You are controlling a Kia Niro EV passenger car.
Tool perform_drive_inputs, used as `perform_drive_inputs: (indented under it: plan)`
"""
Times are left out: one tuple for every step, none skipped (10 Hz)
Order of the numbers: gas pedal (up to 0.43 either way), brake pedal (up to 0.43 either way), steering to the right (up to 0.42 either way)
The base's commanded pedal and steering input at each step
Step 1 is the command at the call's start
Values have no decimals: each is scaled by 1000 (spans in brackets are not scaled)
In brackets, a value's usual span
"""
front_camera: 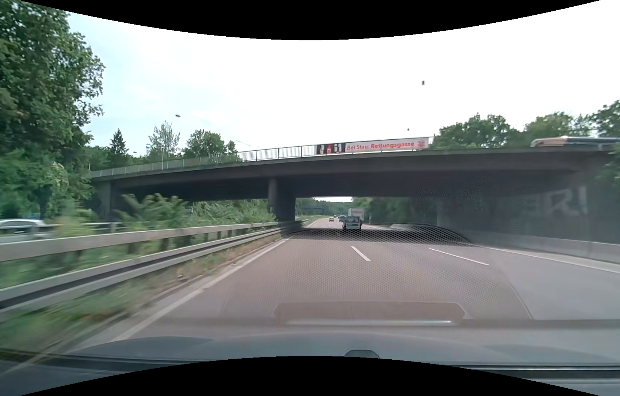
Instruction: Follow the waypoints while adhering to traffic rules and regulations
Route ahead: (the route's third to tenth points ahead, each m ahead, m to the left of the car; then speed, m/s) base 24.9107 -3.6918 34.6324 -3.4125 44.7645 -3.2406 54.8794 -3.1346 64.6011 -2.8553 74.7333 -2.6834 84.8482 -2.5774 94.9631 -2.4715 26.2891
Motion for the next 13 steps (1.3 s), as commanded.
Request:
perform_drive_inputs:
  plan:
    - [189, 0, 0]
    - [189, 0, 0]
    - [189, 0, 0]
    - [189, 0, 0]
    - [189, 0, 0]
    - [189, 0, 0]
    - [189, 0, 0]
    - [189, 0, 0]
    - [189, 0, 0]
    - [189, 0, 0]
    - [189, 0, 0]
    - [189, 0, 0]
    - [189, 0, 0]
